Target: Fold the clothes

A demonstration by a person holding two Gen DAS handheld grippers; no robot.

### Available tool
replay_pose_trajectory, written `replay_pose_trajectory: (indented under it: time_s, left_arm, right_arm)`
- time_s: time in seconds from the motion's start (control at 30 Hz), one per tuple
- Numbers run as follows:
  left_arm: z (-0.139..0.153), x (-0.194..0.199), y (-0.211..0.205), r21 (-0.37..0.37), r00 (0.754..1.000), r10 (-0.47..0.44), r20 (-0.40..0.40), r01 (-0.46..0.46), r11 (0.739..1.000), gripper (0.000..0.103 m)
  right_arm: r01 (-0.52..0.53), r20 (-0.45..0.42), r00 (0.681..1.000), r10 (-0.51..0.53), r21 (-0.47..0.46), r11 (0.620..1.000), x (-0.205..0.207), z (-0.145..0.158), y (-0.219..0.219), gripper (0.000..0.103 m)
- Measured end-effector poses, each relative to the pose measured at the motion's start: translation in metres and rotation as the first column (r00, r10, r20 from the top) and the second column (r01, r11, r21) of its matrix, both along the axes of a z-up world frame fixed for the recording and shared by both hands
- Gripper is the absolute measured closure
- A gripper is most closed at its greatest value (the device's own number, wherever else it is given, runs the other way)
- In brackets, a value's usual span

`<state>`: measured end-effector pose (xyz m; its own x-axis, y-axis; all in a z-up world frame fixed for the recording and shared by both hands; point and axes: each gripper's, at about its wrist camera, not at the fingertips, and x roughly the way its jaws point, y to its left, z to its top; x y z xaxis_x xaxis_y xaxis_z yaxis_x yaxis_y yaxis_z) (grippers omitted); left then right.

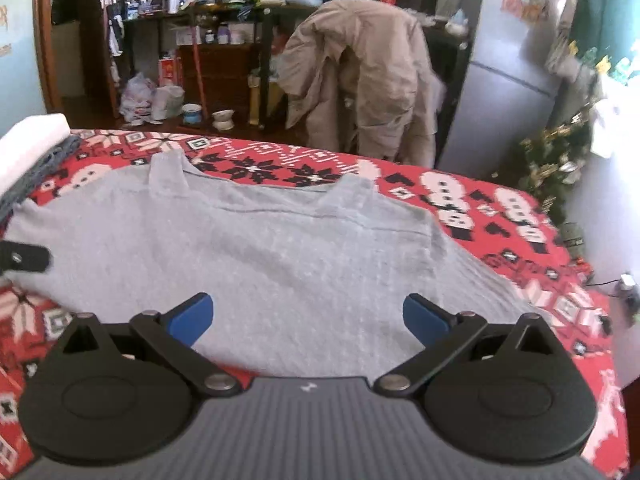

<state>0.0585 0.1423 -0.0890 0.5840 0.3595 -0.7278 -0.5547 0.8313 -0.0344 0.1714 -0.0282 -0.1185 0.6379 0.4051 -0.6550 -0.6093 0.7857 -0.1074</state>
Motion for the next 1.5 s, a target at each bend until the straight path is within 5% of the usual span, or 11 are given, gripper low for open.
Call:
replay_pose_trajectory:
  time_s: [0.13, 0.27, 0.4, 0.67, 1.03, 1.27, 1.37, 1.5]
  left_arm:
    - [0.028, -0.012, -0.014, 0.045, 0.999, -0.034, -0.012, 0.035, 0.998, 0.031]
    - [0.061, -0.017, -0.002, -0.021, 1.0, 0.012, 0.029, -0.011, 1.0, 0.026]
    - [0.082, -0.013, 0.011, -0.055, 0.998, 0.057, 0.023, -0.055, 0.997, 0.026]
    - [0.082, 0.003, 0.046, -0.068, 0.985, 0.16, -0.066, -0.164, 0.984, 0.027]
    - [0.018, 0.002, 0.123, -0.205, 0.954, 0.289, -0.077, -0.299, 0.932, 0.032]
    - [-0.008, -0.019, 0.156, -0.354, 0.941, 0.316, -0.122, -0.339, 0.872, 0.049]
    - [-0.018, -0.023, 0.165, -0.401, 0.933, 0.335, -0.128, -0.358, 0.843, 0.066]
    - [-0.031, -0.02, 0.174, -0.44, 0.921, 0.351, -0.169, -0.389, 0.809, 0.069]
  right_arm:
    - [0.012, 0.023, 1.0, -0.01, -0.071, 0.997, -0.021, 0.018, -0.002, 0.001]
    - [0.09, -0.017, 0.996, -0.092, -0.083, 0.992, -0.03, 0.053, 0.0, 0.001]
    - [0.123, -0.076, 0.99, -0.119, 0.061, 0.991, -0.03, 0.098, -0.001, 0.001]
    - [0.099, -0.159, 0.984, -0.076, 0.145, 0.985, -0.01, 0.132, 0.012, 0.001]
    - [0.193, -0.286, 0.946, -0.153, 0.115, 0.975, 0.068, 0.063, 0.041, 0.001]
    - [0.252, -0.427, 0.891, -0.155, 0.179, 0.951, 0.096, 0.033, 0.034, 0.013]
    - [0.257, -0.456, 0.877, -0.15, 0.183, 0.949, 0.101, 0.024, 0.036, 0.019]
    - [0.268, -0.464, 0.871, -0.161, 0.175, 0.948, 0.103, 0.018, 0.04, 0.022]
